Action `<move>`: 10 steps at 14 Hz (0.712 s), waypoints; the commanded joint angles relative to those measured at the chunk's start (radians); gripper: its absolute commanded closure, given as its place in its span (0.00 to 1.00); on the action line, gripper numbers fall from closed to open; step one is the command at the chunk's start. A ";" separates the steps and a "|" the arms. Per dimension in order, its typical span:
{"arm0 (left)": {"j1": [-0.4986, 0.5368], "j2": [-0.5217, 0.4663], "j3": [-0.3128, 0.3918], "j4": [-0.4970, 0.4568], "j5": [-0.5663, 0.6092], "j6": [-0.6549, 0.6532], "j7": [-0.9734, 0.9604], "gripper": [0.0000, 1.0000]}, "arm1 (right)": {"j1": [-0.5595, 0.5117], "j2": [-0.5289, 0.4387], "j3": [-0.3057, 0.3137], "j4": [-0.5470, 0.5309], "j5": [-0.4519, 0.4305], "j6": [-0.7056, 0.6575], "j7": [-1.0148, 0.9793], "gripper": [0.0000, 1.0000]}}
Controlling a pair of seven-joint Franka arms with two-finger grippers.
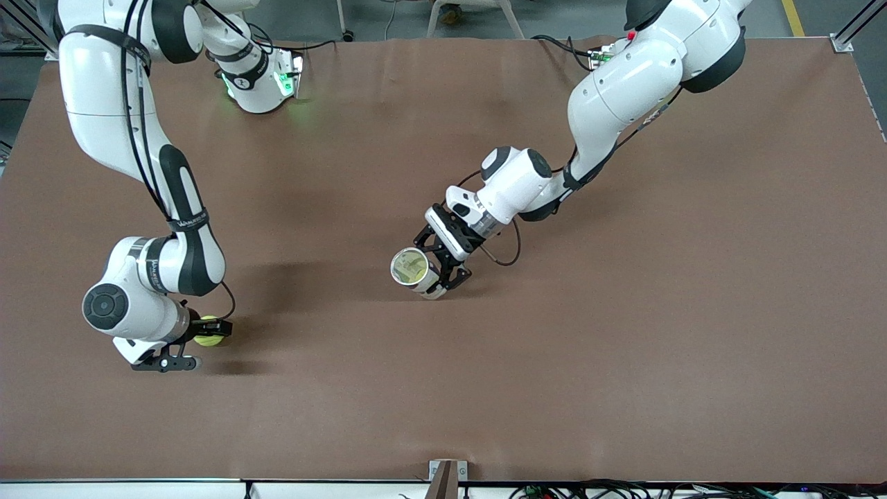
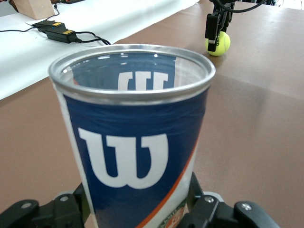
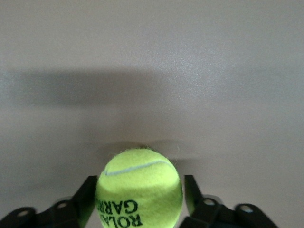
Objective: Insert tennis ball vertically with right arm
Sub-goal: 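Grasp the second tennis ball with the right gripper and lift it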
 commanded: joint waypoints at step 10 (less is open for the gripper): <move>0.004 0.010 -0.003 0.004 0.017 0.015 0.009 0.22 | -0.005 -0.141 0.132 0.013 0.041 -0.051 -0.002 0.78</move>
